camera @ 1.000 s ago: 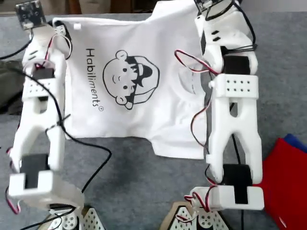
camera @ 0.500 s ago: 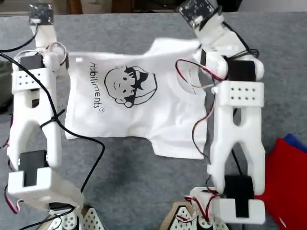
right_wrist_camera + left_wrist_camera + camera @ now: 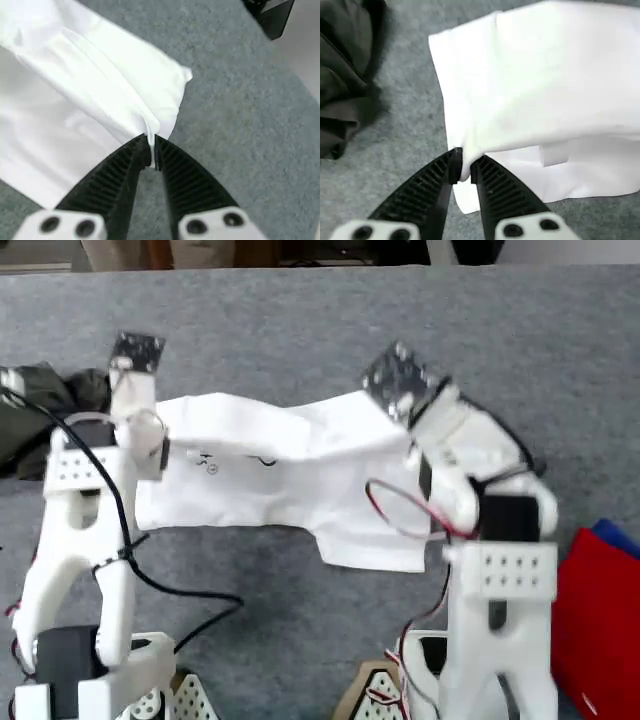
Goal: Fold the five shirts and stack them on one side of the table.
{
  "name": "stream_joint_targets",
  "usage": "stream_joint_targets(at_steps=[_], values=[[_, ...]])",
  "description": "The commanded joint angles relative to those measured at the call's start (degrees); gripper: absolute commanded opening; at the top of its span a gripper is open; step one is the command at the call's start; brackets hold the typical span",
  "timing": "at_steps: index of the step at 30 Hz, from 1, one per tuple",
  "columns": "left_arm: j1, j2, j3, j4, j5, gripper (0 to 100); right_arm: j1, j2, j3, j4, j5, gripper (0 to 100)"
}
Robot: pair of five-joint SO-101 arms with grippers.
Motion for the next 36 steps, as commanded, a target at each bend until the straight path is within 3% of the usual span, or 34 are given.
stream_joint_targets(at_steps=[1,22,26,31,36], values=[[-0.79,-2.51,5.19,-5.36,-0.26,2,2.33,-6.90,6.55,-0.88,0.70,0.5],[-4.84,8.22,6.33,-8.35,-1.58,2,4.35,-30.73,33.01,6.86,11.78,0.8],[-4.84,7.87,6.33,-7.82,-1.85,5,4.26,-32.57,33.36,10.99,15.91,14.6],[-6.15,7.69,2.55,-1.32,-3.25,12,4.53,-35.03,30.55,11.34,19.52,33.4],[-7.91,7.69,-5.98,10.29,-3.08,15,4.18,-35.12,27.65,10.46,19.52,28.5]])
